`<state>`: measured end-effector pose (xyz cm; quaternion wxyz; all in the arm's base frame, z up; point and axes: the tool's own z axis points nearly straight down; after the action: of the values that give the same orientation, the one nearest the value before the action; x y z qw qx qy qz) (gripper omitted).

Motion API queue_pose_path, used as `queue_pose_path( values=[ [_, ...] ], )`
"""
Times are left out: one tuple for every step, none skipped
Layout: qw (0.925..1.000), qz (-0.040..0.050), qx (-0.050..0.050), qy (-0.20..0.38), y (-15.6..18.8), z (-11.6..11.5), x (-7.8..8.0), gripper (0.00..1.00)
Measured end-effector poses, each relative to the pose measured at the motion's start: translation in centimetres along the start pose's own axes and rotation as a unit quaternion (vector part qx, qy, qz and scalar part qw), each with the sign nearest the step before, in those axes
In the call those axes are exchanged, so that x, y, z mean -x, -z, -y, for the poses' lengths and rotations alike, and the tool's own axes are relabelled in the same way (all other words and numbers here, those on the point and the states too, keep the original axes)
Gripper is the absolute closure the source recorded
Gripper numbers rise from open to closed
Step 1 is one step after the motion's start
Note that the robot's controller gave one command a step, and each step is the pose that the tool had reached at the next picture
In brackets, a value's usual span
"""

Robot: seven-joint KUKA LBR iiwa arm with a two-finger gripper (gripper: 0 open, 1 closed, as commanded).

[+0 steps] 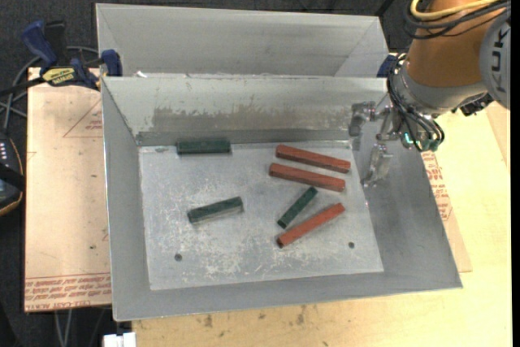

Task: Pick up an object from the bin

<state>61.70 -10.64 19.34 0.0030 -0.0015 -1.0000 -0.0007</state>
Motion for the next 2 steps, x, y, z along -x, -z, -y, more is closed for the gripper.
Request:
queue_pose_path(
  values=[
    [0.9993, -0.0001, 0.001, -0.036, -12.7, -2.0, -2.8, 0.0],
    [1.0, 0.0037, 0.001, 0.004, -12.1, -10.5, -6.0, 0.0]
  ],
)
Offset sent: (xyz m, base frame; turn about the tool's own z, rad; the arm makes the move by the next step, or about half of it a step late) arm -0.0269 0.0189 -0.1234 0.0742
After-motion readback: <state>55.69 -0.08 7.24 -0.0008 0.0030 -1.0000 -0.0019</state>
